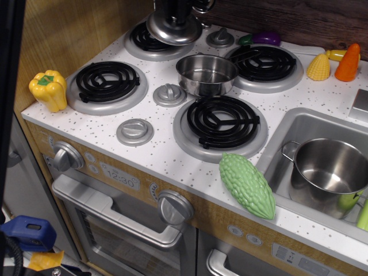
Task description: Put lid on pot or pan
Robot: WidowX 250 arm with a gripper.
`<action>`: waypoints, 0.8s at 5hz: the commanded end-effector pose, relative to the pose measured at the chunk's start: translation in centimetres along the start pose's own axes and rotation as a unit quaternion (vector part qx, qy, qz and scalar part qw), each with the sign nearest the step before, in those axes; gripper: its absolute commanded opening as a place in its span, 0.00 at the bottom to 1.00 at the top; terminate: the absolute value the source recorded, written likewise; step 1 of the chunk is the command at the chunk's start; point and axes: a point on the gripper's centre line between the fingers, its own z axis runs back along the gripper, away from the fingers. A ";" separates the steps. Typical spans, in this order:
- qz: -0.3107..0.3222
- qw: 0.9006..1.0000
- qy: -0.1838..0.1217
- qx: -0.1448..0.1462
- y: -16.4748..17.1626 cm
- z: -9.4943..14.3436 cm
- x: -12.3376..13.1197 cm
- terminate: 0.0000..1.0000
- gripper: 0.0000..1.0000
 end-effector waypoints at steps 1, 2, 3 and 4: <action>0.030 0.997 -0.068 0.001 -2.8 4.5 0.3 0.00 0.00; 0.048 0.997 -0.068 0.003 -3.9 4.9 -1.0 0.00 0.00; 0.055 0.996 -0.064 0.008 -5.3 5.5 -0.3 0.00 0.00; 0.062 0.996 -0.065 0.003 -5.8 5.5 -0.6 0.00 0.00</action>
